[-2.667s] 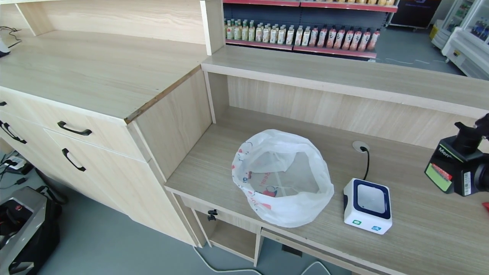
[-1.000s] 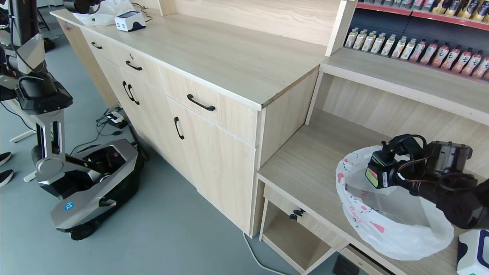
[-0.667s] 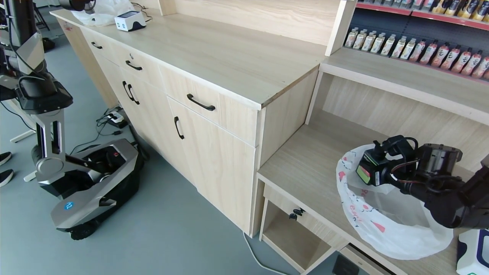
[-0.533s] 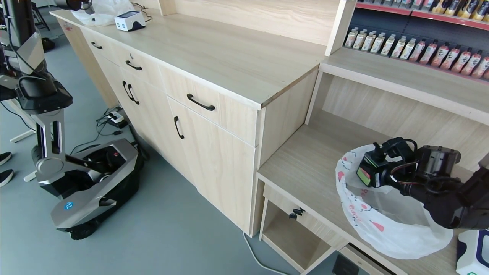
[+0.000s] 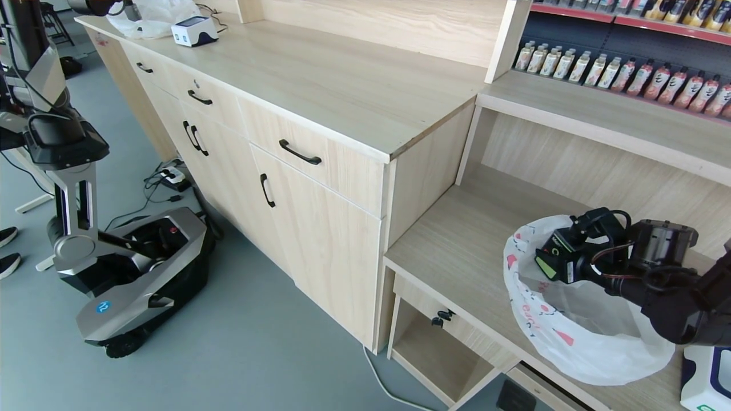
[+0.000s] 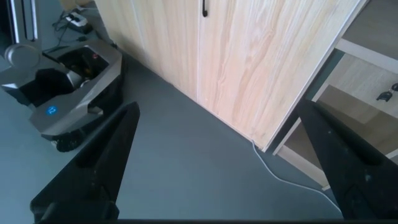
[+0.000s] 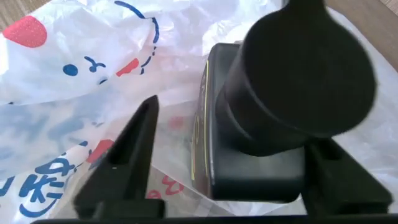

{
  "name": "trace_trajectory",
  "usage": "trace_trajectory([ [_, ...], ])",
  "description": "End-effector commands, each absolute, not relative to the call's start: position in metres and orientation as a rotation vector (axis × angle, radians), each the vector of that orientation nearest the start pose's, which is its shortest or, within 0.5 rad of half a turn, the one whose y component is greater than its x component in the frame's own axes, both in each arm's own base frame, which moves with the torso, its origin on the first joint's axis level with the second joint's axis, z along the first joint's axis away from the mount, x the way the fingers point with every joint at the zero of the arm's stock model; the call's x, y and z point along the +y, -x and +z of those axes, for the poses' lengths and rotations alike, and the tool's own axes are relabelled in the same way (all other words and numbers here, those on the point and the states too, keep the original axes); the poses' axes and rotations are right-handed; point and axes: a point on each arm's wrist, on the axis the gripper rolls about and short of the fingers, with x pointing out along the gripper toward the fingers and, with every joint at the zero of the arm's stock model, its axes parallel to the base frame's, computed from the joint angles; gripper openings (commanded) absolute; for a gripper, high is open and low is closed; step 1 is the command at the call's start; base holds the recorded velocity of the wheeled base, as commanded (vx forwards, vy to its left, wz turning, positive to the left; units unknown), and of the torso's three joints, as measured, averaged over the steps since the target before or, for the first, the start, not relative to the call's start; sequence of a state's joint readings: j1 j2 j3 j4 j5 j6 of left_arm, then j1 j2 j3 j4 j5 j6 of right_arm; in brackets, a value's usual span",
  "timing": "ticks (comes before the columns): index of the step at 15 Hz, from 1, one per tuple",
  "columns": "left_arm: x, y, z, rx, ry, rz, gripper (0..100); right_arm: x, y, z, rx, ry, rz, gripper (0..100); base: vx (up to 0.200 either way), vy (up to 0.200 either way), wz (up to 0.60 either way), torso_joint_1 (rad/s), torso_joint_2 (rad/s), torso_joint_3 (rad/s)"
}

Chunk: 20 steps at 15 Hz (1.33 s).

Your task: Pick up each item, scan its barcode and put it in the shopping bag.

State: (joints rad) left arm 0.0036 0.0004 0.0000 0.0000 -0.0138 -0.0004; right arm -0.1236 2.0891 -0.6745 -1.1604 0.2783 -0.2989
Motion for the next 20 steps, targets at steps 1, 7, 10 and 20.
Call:
trace_trajectory([
  [1,0.000,0.023,0.075,0.000,0.002,-0.011,100,-0.036,-0.339,0.095,0.168,0.252,0.211,100,0.000,0.000,0.00,0.000,0.00,0.000],
  [7,0.000,0.023,0.075,0.000,0.002,-0.011,100,-0.023,-0.237,0.202,0.030,0.290,0.260,100,0.000,0.000,0.00,0.000,0.00,0.000],
  [10,0.000,0.023,0.075,0.000,0.002,-0.011,100,-0.031,-0.182,0.219,-0.047,0.377,0.175,100,0.000,0.000,-0.20,0.001,0.00,0.001],
  [20,0.000,0.023,0.075,0.000,0.000,-0.011,100,-0.066,-0.176,0.258,-0.001,0.470,-0.099,100,0.000,0.000,-0.60,0.003,0.00,0.007],
])
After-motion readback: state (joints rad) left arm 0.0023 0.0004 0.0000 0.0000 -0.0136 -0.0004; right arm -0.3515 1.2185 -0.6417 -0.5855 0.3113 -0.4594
